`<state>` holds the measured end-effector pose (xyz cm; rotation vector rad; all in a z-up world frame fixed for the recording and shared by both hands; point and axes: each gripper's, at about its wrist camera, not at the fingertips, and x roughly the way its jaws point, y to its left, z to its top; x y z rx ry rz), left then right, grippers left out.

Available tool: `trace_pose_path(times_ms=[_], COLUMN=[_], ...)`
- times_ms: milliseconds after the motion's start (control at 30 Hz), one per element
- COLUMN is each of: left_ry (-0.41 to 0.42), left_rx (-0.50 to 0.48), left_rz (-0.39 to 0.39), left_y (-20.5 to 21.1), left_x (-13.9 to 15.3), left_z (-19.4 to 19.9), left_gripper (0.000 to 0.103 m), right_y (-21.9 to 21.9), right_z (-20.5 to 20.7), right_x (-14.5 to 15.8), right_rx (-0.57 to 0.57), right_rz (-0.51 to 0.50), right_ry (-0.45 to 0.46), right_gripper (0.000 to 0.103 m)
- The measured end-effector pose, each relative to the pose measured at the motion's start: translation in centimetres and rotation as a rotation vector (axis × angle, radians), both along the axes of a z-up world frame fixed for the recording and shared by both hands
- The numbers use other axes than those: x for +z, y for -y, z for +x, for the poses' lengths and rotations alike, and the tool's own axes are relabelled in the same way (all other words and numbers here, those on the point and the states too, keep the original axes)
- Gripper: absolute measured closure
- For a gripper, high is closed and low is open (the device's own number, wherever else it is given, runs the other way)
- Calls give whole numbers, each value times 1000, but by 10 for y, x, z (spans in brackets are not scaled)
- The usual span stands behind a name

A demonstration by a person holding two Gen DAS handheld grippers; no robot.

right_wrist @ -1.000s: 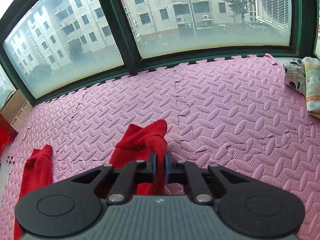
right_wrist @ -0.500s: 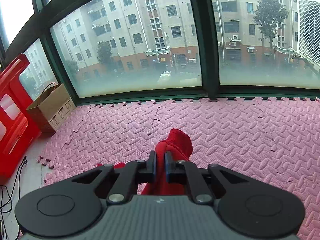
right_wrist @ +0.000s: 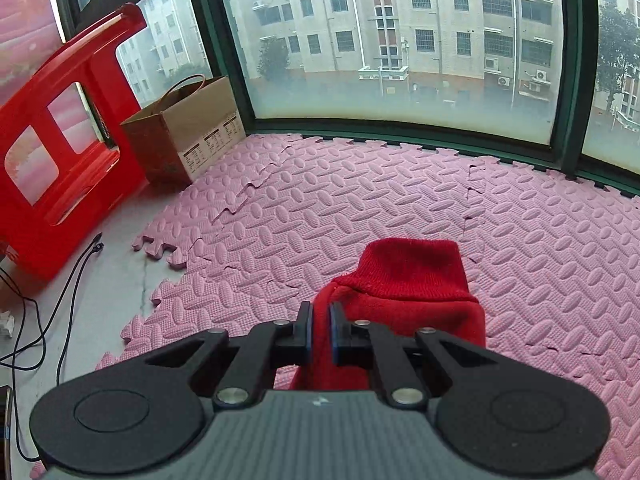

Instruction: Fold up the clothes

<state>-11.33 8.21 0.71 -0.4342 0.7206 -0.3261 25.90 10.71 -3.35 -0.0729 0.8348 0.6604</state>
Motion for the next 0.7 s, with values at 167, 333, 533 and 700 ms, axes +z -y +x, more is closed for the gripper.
trace_pose_path(times_ms=[167,333,533,700], left_ry=[-12,-26,-20,-4], left_rx=[5,4,20,66], left_rz=[1,8,54,95], left_y=[-2,-8,-20,-34], left_x=[-2,-4,4,16], left_z=[-1,-3,-6,2], left_gripper=[95,91,88,88], right_y=[-11,1,40,85], right_z=[-5,-9,-23,-43], right_x=[-9,10,31,34], right_rx=[79,125,199,241], right_rz=[18,4,-83,-166], right_ry=[-55,-28,20,38], right_gripper=[91,87,75,66])
